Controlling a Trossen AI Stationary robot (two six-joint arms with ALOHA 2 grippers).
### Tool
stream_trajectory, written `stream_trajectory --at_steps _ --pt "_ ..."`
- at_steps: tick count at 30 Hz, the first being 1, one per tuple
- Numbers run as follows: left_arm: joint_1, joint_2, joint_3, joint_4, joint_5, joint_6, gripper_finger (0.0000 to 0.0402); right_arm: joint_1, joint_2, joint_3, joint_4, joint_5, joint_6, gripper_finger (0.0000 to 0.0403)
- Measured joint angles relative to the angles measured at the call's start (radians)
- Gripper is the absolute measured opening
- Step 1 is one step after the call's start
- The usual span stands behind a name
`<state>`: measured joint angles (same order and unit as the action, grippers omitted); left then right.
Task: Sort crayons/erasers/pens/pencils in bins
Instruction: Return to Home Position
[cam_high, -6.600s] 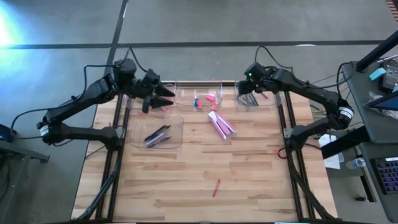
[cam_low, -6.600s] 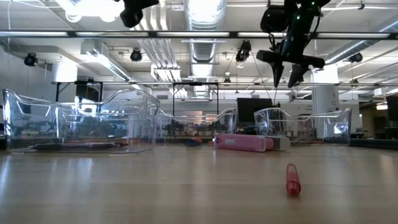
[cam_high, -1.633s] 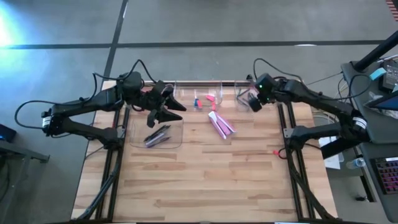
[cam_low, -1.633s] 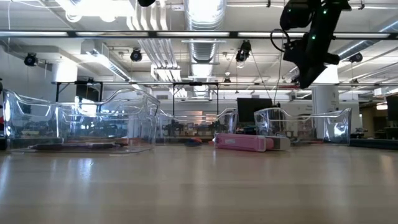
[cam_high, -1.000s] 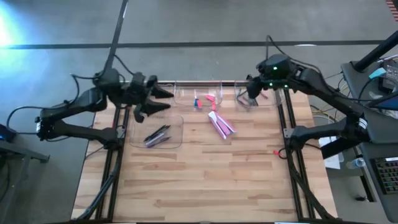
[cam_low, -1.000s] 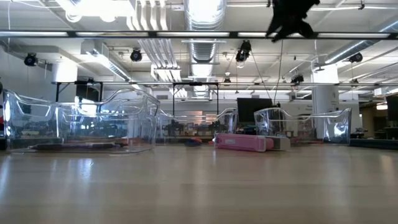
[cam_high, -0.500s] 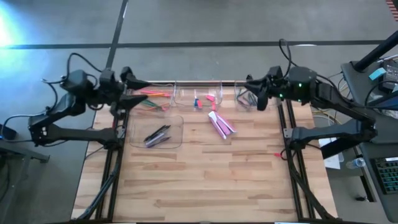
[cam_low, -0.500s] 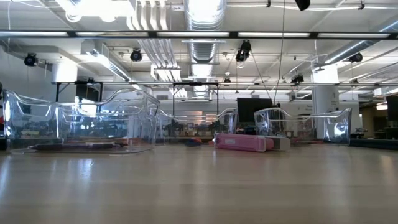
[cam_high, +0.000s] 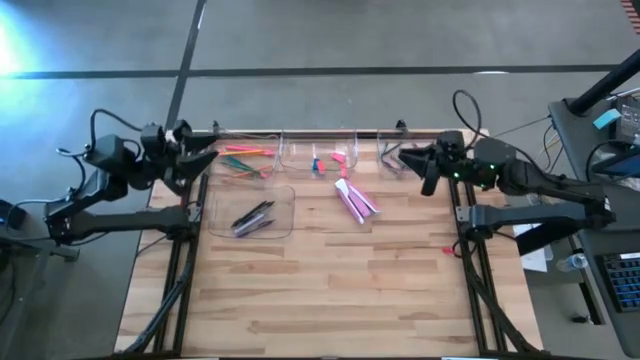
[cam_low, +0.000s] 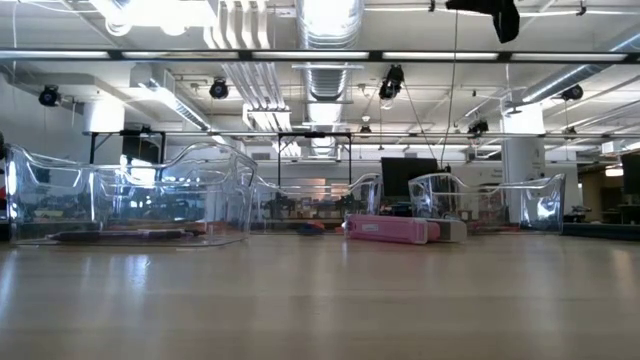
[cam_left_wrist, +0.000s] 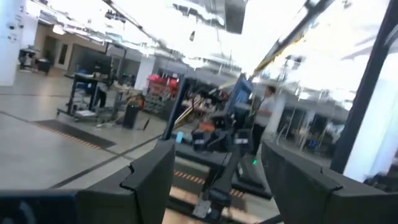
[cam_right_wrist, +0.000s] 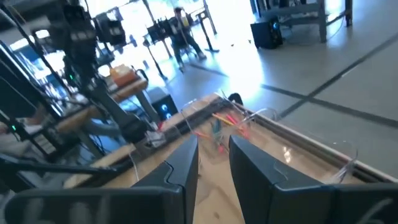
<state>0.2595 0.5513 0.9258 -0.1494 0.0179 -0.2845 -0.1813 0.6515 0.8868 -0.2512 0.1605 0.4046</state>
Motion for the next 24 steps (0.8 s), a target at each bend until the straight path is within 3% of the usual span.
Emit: stream_trajectory --at_steps 7,13,16,19,24 --pt "0.0 -0.157 -0.194 0.071 -0.018 -0.051 0.0179 0.0 -0.148 -0.14 0.014 0.025 0.067 0.0081" --pt "0.0 -0.249 -0.294 0.092 -0.025 -0.05 0.0071 0.0 -0.281 -0.185 0.006 0.077 0.034 0.0081" --pt "0.0 -0.27 -0.311 0.089 -0.025 -0.021 0.0014 0.0 -0.327 -0.178 -0.013 0.083 -0.084 0.0081" --pt "0.0 -0.279 -0.314 0.09 -0.038 0.099 0.0012 0.0 -0.358 -0.177 -0.026 0.086 -0.207 0.0081" --pt "0.0 -0.281 -0.315 0.091 -0.042 0.22 0.0014 0.0 -0.37 -0.179 -0.083 0.131 -0.243 0.0081"
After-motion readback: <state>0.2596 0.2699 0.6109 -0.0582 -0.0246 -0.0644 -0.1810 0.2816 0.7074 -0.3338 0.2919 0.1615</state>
